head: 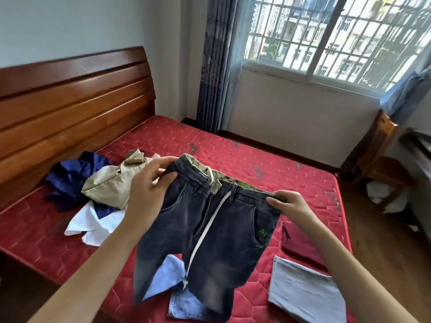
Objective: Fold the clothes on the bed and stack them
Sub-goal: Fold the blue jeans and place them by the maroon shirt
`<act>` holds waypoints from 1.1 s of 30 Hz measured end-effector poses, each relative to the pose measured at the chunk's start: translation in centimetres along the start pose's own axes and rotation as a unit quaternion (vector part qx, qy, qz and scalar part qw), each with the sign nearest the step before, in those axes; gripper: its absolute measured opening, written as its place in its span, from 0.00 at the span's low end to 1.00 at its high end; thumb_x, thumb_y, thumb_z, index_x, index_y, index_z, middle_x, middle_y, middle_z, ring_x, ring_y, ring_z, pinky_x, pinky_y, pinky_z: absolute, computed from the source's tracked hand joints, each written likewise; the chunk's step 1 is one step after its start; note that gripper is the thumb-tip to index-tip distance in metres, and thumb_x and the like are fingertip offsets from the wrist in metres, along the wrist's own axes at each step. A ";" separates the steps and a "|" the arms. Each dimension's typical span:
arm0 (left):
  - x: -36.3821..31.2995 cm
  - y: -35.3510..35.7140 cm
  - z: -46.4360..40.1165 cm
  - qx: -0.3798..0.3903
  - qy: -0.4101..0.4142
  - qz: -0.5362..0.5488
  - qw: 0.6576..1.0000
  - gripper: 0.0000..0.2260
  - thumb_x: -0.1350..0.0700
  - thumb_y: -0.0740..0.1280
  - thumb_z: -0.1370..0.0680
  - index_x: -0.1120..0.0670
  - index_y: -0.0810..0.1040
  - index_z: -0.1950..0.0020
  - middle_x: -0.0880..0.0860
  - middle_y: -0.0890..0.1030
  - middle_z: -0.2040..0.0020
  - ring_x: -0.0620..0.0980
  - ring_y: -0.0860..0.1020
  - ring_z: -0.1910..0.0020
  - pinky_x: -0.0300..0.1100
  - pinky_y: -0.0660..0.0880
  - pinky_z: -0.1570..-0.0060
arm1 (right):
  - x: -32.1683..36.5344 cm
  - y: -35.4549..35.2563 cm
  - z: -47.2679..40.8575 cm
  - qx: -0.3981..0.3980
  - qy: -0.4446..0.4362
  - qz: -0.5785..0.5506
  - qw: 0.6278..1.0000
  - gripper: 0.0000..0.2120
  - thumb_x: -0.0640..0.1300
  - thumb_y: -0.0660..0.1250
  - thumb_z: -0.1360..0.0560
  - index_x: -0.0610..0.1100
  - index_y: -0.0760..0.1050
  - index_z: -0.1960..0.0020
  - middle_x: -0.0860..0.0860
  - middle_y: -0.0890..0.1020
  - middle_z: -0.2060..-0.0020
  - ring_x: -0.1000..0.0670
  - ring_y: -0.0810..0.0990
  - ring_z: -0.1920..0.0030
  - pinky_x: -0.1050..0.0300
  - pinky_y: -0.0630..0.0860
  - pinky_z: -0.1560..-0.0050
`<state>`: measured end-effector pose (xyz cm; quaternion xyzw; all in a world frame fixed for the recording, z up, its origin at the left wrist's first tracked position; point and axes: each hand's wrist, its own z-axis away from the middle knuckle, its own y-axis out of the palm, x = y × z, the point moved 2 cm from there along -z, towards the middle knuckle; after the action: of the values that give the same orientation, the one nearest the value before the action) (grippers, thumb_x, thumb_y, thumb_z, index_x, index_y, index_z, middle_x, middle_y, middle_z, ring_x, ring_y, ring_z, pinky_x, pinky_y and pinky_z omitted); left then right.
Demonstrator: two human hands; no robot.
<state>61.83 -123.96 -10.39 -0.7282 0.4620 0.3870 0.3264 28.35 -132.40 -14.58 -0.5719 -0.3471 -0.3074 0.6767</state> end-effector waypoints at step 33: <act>-2.4 1.3 -8.7 0.056 -0.021 -0.015 0.998 0.17 0.65 0.67 0.23 0.41 0.83 0.51 0.40 0.84 0.52 0.41 0.82 0.51 0.33 0.78 0.51 | 5.2 3.0 -4.1 -0.080 -0.309 0.205 0.925 0.05 0.47 0.71 0.25 0.46 0.83 0.55 0.61 0.77 0.72 0.63 0.71 0.74 0.66 0.66 0.67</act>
<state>62.20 -130.67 -4.21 -0.7076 0.4644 0.3709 0.3821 34.18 -136.08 -12.42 -0.7493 -0.3883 0.0037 0.5364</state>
